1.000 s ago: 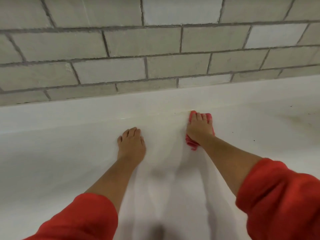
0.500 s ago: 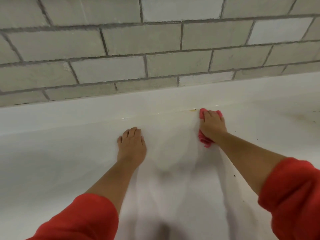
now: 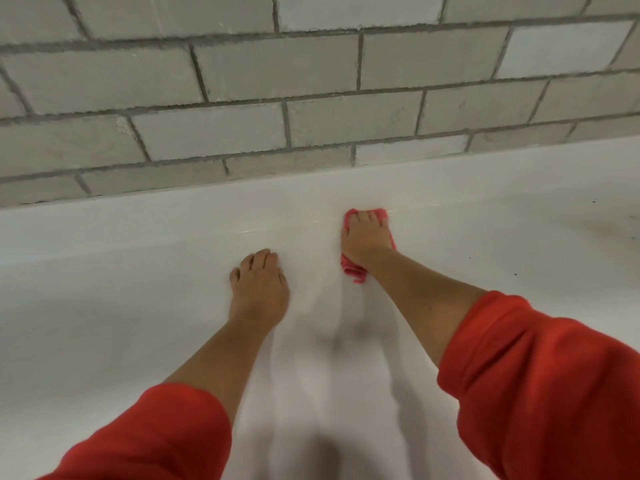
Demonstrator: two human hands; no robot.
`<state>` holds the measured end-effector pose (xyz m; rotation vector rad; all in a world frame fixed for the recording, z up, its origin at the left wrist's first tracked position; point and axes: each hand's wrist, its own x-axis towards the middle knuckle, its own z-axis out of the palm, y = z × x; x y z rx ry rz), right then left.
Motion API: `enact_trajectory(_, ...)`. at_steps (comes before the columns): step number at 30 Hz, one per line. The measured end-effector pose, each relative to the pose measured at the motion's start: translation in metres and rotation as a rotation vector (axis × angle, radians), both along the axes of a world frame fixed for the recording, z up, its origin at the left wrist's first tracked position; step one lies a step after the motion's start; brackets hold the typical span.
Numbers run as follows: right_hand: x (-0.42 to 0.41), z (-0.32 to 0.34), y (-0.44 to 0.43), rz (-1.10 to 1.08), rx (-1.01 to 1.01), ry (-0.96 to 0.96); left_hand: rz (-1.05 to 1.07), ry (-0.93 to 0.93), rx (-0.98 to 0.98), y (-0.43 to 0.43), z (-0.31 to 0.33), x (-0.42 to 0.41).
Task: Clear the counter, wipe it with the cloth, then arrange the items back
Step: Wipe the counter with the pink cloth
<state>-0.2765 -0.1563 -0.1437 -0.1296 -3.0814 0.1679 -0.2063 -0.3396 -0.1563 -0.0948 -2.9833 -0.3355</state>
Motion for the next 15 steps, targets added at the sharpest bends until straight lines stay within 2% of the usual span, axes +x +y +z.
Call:
enact_trajectory(5,0.033,-0.003,0.008,0.492,-0.097,0.063,-0.006,-0.008,0.011,0.000,0.003,0.002)
enact_trajectory(8,0.057,-0.003,0.042,0.585,-0.185,0.039,-0.008,-0.013,0.010,-0.001,0.004,0.003)
enact_trajectory(10,0.055,-0.004,0.069,0.444,-0.155,0.096,-0.010,-0.013,0.012,-0.001,0.003,0.003)
enact_trajectory(13,0.036,-0.006,0.076,-0.017,-0.065,0.023,-0.009,-0.004,0.011,-0.001,0.002,0.001)
enact_trajectory(15,0.021,-0.003,0.055,-0.243,-0.070,-0.005,-0.010,-0.002,0.009,-0.001,0.001,0.000)
